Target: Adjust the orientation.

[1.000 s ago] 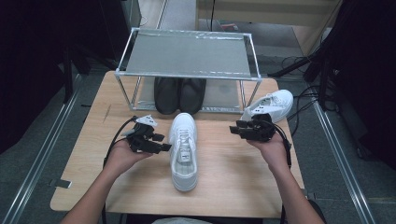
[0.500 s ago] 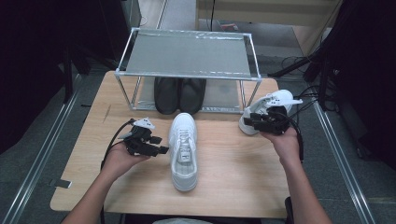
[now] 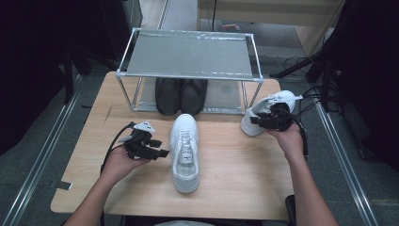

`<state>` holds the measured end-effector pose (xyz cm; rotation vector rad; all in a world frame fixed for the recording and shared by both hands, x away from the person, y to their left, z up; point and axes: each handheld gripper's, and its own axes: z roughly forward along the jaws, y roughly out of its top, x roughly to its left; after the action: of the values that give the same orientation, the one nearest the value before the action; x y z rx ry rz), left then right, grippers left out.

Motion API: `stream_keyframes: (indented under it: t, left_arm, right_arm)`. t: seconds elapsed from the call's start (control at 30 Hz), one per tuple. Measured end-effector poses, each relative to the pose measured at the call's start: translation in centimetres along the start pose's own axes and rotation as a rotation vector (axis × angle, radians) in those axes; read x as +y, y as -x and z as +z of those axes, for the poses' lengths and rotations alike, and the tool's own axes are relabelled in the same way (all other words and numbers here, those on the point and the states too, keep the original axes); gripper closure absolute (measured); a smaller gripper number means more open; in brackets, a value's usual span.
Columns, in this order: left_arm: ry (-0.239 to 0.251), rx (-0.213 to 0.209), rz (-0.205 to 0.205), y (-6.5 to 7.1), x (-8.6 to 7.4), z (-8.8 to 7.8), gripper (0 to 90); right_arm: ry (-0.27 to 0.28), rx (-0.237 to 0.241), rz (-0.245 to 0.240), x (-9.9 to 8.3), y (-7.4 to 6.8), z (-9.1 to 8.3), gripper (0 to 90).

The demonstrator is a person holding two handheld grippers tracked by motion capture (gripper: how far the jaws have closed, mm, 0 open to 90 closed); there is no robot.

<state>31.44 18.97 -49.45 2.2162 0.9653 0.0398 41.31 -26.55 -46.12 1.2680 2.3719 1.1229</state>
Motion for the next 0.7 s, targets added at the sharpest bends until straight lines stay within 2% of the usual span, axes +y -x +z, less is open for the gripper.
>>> stream_keyframes:
  t: [0.17, 0.27, 0.33, 0.37, 0.57, 0.67, 0.7]
  left_arm:
    - [-0.002, 0.005, -0.005, 0.0, -0.2, -0.1, 43.9]
    - [-0.001, 0.002, -0.009, -0.1, -0.3, -0.1, 43.8]
    - [-0.002, 0.006, -0.010, 0.0, -0.4, -0.1, 43.8]
    - [-0.004, 0.006, -0.007, 0.0, -0.4, -0.2, 43.8]
    - [-0.006, 0.005, -0.012, 0.0, -0.5, -0.2, 43.8]
    - [0.000, 0.006, -0.006, -0.1, -0.5, -0.3, 43.7]
    - [0.003, 0.007, -0.009, -0.1, -0.5, -0.3, 43.6]
  right_arm:
    - [-0.055, 0.015, -0.003, 0.3, 0.4, 2.2, 56.3]
    - [-0.094, 0.035, -0.032, 0.2, 0.4, 3.8, 58.1]
    - [-0.127, 0.015, -0.072, -0.1, 0.4, 4.6, 59.8]
    - [-0.110, 0.012, -0.086, -0.1, 0.3, 4.6, 60.1]
    - [-0.119, 0.040, -0.074, -0.1, 0.5, 4.6, 62.8]
    - [-0.122, 0.033, -0.076, 0.0, 0.4, 4.6, 64.0]
    - [-0.149, 0.039, -0.068, 0.2, 0.4, 4.6, 65.9]
